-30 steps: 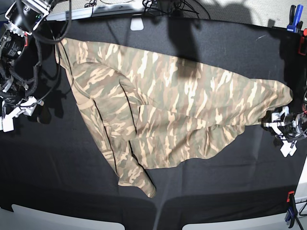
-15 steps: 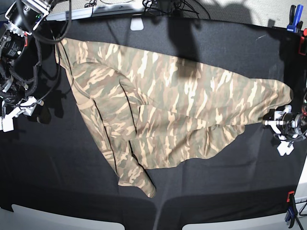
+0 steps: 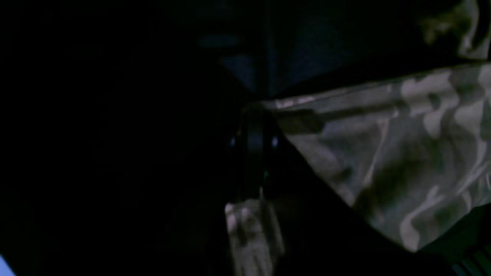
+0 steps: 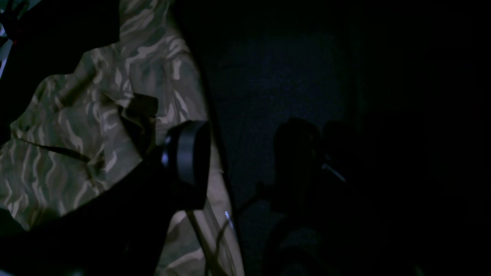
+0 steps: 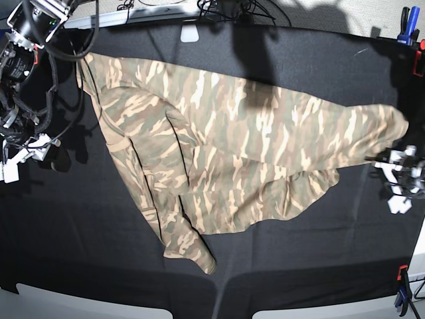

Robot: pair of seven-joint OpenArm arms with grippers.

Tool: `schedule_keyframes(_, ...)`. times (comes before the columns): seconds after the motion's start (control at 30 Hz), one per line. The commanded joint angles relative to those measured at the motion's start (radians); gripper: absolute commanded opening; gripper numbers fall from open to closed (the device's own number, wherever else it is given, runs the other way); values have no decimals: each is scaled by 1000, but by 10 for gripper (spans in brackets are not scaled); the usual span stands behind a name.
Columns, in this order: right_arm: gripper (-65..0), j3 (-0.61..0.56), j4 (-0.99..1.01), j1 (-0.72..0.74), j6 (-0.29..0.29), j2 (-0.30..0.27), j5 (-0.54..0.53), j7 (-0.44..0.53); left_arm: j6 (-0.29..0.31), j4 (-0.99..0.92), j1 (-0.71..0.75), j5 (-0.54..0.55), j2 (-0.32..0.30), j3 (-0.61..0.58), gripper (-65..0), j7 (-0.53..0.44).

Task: Layout the t-shirt on the table in an organized manner, then fold the t-shirt properly
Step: 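Lift and pull the held edge with the left gripper to stretch the shirt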

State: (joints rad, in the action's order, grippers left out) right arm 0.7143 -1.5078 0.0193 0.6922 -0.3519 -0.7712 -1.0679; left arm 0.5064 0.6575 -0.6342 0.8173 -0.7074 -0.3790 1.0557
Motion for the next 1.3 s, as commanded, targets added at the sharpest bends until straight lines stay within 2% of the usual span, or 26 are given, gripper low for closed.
schedule_keyframes(0.0, -343, 5, -18, 16, 6, -22, -25, 21, 3, 25, -33, 26, -37, 6, -650, -5)
schedule_keyframes(0.13, -343, 5, -18, 16, 6, -22, -25, 20, 8, 89, -33, 140, -89, 6, -650, 31)
schedule_keyframes(0.2, -342, 5, -18, 16, 6, -22, -26, 21, 49, 127, -31, 225, -116, 6, -650, 94)
schedule_keyframes(0.4, -342, 5, -18, 16, 6, -22, -25, 20, 164, 169, -16, 573, -181, 6, -650, 322)
schedule_keyframes(0.47, -342, 5, -18, 16, 6, -22, -25, 20, 185, 169, 10, 666, -200, 6, -650, 341)
schedule_keyframes(0.73, -343, 5, -18, 16, 6, -22, -25, 21, 192, 256, 190, 666, -264, 6, -650, 341)
schedule_keyframes(1.0, -343, 5, -18, 16, 6, -22, -25, 20, 192, 432, 224, 666, -254, 14, -650, 333)
schedule_keyframes(1.03, -342, 5, -18, 16, 6, -22, -25, 20, 192, 447, 224, 647, -251, 20, -650, 303)
schedule_keyframes(1.17, -343, 5, -18, 16, 6, -22, -25, 20, 185, 488, 224, 454, -229, 64, -650, 170)
schedule_keyframes(1.27, -343, 5, -18, 16, 6, -22, -25, 21, 135, 500, 224, 315, -201, 134, -650, 77)
